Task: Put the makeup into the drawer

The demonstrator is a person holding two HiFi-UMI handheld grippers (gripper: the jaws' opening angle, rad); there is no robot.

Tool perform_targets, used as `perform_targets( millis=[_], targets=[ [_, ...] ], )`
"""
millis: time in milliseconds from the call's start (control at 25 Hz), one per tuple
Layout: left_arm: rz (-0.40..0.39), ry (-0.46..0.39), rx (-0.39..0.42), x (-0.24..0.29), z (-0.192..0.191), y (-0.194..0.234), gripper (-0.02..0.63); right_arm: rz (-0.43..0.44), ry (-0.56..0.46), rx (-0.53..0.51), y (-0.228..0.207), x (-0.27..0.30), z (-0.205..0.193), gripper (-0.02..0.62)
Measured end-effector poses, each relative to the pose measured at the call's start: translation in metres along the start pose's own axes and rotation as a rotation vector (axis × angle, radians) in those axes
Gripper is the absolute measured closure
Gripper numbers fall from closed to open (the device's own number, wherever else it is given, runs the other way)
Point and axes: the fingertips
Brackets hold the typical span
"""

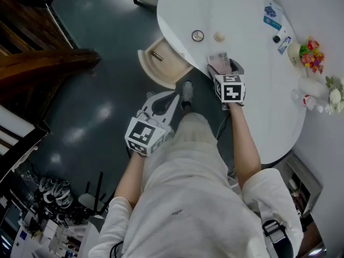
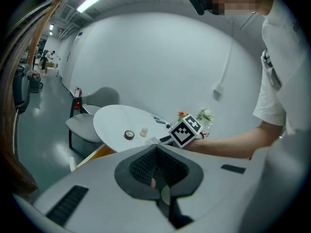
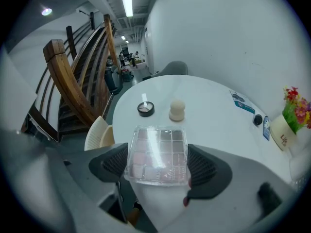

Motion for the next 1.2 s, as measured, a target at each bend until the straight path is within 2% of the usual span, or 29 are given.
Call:
perform_targets(
  millis=[520,840,1040,1200],
  targets=[
    [0.028,-0.026,-0.012,-0.061,0.001,0.066,0.598,0.106,-0.04,-0.103,0.132,0.013,0.046,0.216],
    [0.051,-0.027,-0.06,-0.074,-0.014,0.112,0.598,0.176,0.026,-0.178,0.199,0.078,0.029,0.218],
    [0.044,0.015,-0.067,-0.071,-0.037,0.137,0.598,0.188,0.057,-0.168,0.216,0.129,0.018,0.218],
    [0.044,0.011,-0.08,-0.07,-0.045,0.149,0.598,0.176,0.076,-0.158,0.21,0.157,0.009,0.218]
  ],
)
Point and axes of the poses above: the fingertips, and each gripper's own axes: x forward along the fingers, y to its left, z out of its top
